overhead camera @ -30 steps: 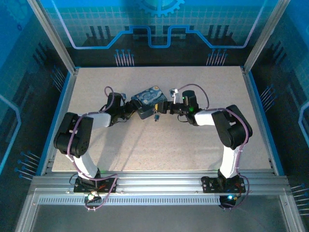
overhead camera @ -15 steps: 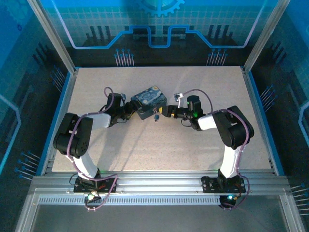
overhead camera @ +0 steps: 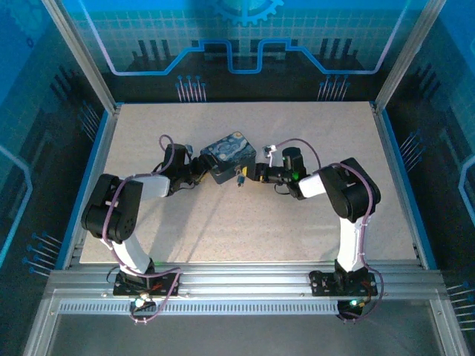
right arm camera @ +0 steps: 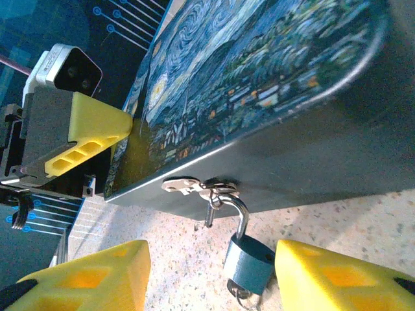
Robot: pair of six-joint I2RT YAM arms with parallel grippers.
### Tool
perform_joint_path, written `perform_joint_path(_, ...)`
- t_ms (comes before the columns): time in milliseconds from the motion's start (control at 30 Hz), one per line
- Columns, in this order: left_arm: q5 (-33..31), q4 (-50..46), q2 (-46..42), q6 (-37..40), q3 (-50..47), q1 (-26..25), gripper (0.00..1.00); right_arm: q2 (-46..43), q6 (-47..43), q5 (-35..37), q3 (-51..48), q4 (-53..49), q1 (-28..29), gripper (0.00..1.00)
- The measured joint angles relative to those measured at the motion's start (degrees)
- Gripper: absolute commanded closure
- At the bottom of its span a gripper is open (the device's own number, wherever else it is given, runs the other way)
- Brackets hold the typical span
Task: Unlock a padlock with a key
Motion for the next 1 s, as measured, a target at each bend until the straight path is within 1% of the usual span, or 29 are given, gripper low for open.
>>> perform_joint_path(500,-0.07,-0.44,-0.46,0.02,-0.20,0.00,0.38,3.50,3.67,-0.90,2.36,-0.85,0.83,0.61)
perform_joint_path(1000,-0.07,-0.61,-0.50,0.02,-0.20,0.00,0.39,6.12,6.19,-3.10,4.39,-0.85,0.83,0.65)
